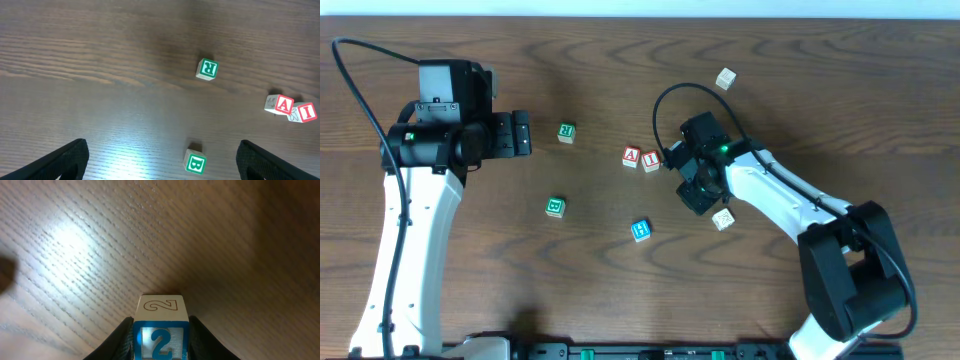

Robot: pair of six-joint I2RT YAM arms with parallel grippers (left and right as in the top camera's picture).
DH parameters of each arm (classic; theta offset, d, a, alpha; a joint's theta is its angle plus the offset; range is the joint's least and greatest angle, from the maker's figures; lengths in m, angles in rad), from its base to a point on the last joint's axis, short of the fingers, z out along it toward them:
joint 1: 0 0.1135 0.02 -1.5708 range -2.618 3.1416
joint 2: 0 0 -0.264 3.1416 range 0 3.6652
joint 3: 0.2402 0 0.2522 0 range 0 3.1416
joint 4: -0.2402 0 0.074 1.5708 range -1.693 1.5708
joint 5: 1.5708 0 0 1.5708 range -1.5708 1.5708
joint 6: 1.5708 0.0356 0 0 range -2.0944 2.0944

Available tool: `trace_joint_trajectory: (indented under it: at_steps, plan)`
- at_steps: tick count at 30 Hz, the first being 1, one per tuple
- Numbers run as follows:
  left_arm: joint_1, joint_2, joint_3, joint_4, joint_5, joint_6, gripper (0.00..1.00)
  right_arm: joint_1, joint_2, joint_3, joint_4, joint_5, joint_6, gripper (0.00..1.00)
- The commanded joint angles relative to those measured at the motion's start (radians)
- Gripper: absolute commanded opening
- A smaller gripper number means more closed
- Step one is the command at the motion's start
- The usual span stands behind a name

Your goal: Spell out Ai2

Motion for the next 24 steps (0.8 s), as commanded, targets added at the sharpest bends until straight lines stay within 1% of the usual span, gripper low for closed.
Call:
trace_joint_trajectory:
  at_steps: [1,4,7,11,14,19,24]
  plan:
    - [0.001,0.0,-0.004,0.003,0.003,0.01,0.96,0.007,0.003,0.003,0.027,-0.007,0.046,0.31]
    - [0.001,0.0,-0.004,0.003,0.003,0.01,0.95,0.007,0.003,0.003,0.085,-0.005,0.097,0.3]
    - [0.001,0.0,-0.004,0.002,0.003,0.01,0.95,0.007,0.003,0.003,0.15,-0.004,0.161,0.24]
    - [0.001,0.0,-0.004,0.001,0.004,0.01,0.95,0.008,0.003,0.003,0.219,-0.004,0.224,0.14]
    - [0.001,0.0,-0.004,0.003,0.007,0.01,0.95,0.007,0.003,0.003,0.269,-0.003,0.262,0.02]
    - [0.0,0.024,-0.004,0.014,0.092,0.009,0.95,0.007,0.003,0.03,0.323,0.0,0.319,0.01]
    - [-0.018,0.094,-0.004,0.035,0.101,-0.017,0.95,0.005,0.018,0.087,0.32,0.005,0.395,0.01]
